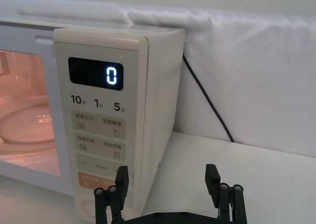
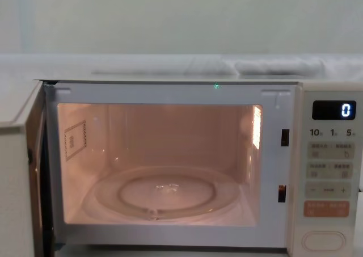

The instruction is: Press the button to open the microwave door with one hand; close the microwave door with the other hand.

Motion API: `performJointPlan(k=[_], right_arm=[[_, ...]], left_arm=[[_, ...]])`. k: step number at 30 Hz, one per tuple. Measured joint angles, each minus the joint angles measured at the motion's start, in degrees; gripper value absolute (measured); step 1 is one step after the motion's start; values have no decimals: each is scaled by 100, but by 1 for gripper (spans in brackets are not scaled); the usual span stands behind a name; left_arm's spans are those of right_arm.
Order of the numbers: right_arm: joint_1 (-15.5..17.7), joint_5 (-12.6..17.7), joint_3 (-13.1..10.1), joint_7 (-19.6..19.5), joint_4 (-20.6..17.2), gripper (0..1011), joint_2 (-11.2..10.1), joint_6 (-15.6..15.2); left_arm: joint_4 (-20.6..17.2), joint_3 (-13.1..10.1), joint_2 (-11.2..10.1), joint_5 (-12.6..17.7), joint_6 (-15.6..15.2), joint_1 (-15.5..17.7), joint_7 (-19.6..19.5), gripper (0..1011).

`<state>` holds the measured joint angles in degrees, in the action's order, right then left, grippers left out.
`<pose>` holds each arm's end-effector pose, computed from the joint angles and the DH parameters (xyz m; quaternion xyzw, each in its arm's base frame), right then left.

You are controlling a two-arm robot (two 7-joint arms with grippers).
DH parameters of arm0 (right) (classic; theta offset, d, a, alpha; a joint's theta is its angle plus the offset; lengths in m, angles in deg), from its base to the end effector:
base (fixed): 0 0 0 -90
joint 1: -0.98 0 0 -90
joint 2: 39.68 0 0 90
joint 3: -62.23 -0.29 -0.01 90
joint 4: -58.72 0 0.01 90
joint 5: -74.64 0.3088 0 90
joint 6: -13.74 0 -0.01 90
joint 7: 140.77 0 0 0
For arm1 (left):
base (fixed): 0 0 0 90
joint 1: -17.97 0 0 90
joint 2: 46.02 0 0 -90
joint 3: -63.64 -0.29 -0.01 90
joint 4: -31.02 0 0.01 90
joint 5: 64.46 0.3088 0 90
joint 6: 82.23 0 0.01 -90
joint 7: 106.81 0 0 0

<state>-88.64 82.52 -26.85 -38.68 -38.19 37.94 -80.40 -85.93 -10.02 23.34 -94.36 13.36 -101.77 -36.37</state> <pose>0.3260 -0.0510 -0.2595 -0.0189 -0.0391 -0.6146 0.7876 0.1918 0.1331 -0.2410 -0.0630 -0.0294 0.6066 0.7920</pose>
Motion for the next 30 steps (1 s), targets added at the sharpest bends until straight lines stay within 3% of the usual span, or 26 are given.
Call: performJointPlan(k=[8,15,25,30], right_arm=[[0,0,0,0,0,1002,0,0],[0,0,0,0,0,1002,0,0],[0,0,0,0,0,1002,0,0],[0,0,0,0,0,1002,0,0]], left_arm=[[-230,86,-620,-337,-92,-117,-625,0],[-228,43,-948,-504,-164,-85,-893,0],[-85,-339,-1213,-613,-100,205,-1052,0],[-55,-671,-1374,-701,-162,506,-1151,0]])
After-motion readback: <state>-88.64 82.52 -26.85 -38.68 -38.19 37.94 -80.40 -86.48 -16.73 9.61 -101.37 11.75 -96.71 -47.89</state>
